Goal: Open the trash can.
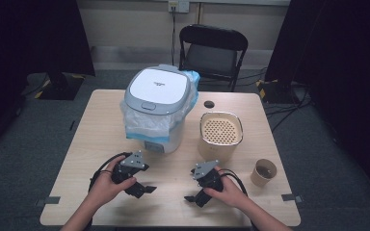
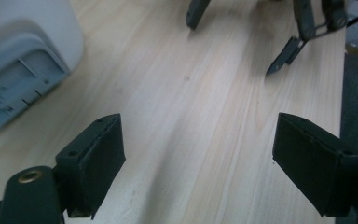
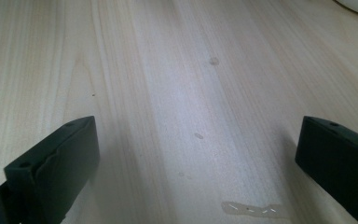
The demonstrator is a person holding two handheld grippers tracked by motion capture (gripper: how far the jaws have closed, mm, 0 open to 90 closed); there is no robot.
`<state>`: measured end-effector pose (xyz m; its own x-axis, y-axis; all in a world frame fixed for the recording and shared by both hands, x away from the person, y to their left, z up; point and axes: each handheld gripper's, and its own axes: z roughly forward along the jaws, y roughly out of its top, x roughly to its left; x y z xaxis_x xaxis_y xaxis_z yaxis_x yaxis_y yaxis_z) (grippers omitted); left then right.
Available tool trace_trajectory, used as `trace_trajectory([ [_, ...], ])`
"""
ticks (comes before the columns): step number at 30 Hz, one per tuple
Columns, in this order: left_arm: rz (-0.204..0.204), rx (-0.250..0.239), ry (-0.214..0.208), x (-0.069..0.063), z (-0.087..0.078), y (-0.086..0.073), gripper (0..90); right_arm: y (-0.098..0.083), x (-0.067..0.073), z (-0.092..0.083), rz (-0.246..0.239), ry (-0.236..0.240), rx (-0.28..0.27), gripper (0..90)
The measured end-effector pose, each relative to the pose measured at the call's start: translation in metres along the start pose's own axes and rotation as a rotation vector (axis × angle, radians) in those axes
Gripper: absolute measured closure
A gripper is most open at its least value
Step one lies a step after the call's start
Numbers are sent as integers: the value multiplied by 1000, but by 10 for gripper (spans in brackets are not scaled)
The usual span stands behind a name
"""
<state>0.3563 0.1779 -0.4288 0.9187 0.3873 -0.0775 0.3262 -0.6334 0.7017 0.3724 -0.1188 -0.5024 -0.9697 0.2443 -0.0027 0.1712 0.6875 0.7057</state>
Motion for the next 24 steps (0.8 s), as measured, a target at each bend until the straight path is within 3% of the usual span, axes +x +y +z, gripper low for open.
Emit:
trace_trajectory([
  [4,-5,-12,17,3,-11,9,162,0,0,0,-1,0,0,0],
  [13,-40,-29,-4,9,-26,21,162,0,0,0,-1,0,-1,0],
  [24,-35,-21,4,16,-45,39,163,0,0,0,1,-2,1,0],
])
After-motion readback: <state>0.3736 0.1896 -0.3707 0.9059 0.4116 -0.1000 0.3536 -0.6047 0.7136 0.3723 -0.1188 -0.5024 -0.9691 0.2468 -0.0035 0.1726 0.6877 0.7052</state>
